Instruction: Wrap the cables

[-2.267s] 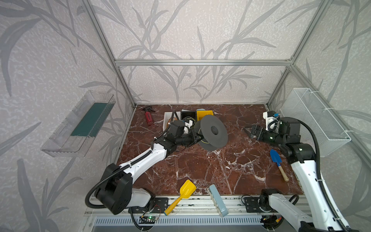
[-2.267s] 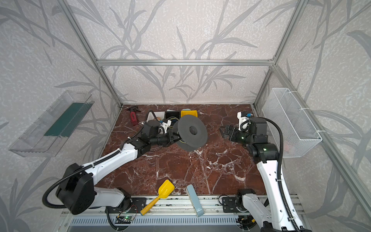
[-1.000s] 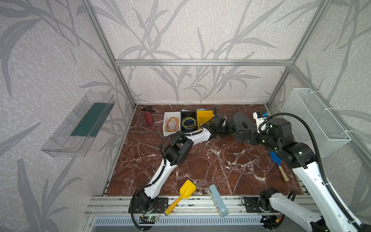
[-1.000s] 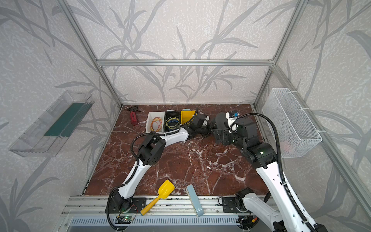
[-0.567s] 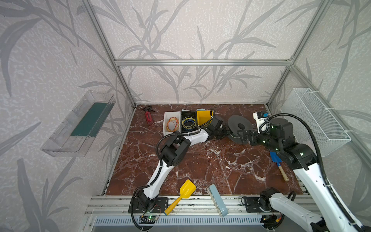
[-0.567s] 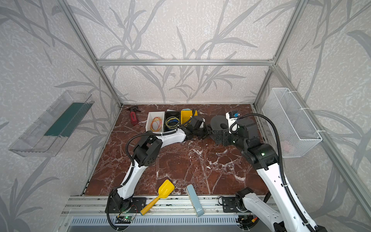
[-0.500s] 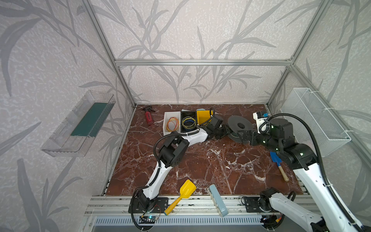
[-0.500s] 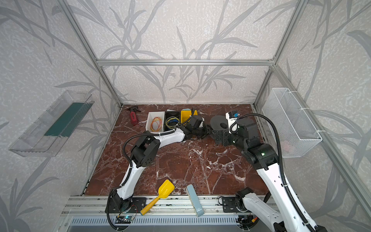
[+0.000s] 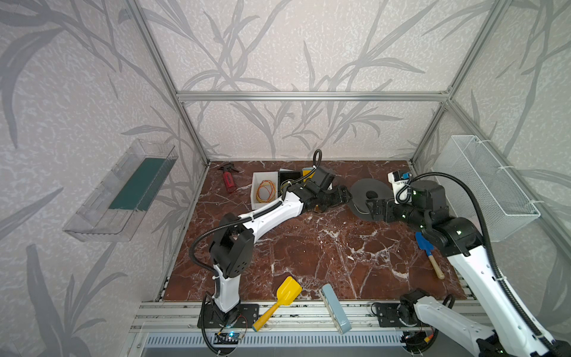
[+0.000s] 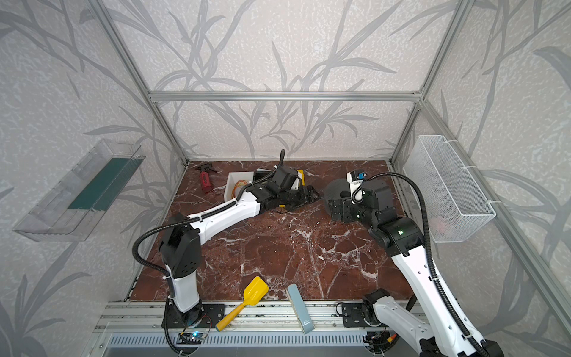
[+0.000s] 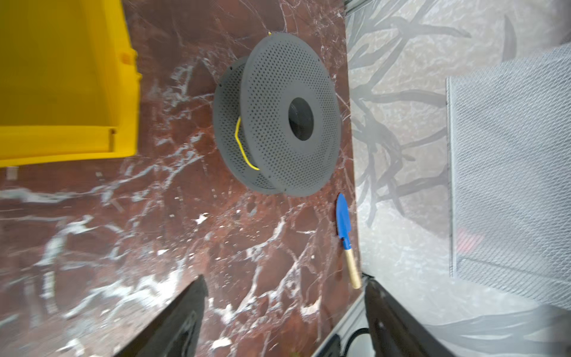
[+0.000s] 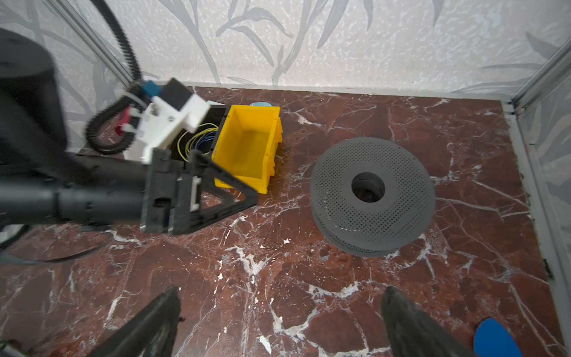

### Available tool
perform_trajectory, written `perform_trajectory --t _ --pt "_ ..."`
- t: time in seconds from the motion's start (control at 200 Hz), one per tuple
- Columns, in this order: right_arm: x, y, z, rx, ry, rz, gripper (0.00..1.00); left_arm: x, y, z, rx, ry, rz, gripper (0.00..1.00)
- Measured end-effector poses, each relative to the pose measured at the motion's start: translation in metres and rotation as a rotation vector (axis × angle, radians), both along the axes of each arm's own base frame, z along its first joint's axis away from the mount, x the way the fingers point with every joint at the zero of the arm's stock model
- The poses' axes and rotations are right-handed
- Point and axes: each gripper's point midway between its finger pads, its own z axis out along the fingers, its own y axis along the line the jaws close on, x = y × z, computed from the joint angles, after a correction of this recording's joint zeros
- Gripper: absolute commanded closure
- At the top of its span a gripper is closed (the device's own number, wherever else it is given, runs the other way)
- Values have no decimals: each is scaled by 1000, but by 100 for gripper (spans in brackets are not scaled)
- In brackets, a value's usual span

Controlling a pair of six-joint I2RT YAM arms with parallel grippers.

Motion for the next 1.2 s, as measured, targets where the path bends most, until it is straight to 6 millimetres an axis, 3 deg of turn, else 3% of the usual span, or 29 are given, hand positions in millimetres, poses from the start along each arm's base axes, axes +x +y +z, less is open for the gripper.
perform_trajectory --t 0.07,0.17,0.26,0.385,0.485,0.635,0.775,0.92,1.07,1.199 --pt "7 -6 -9 -39 -37 -25 1 -11 30 4 83 -27 4 6" --pt "17 -17 -38 -101 -80 -54 1 -17 85 7 191 -62 41 4" --pt "32 -37 -70 -154 -93 -106 1 -6 159 7 299 -110 155 3" --pt "58 -79 -105 -167 -64 -242 1 2 266 -1 463 -185 344 2" --pt "69 -94 -118 -161 -80 -283 1 -6 319 -17 585 -265 414 1" --pt "71 -91 -126 -142 -190 -270 1 -22 363 -57 700 -333 454 1" --pt "71 -90 -156 -152 -184 -262 1 -23 397 -75 779 -420 548 0" --pt "85 -88 -179 -153 -176 -249 1 -19 408 -93 849 -518 567 1" --pt "79 -89 -201 -155 -182 -252 1 -5 422 -103 850 -573 626 0" --pt "86 -88 -199 -151 -214 -254 1 10 428 -104 846 -630 658 0"
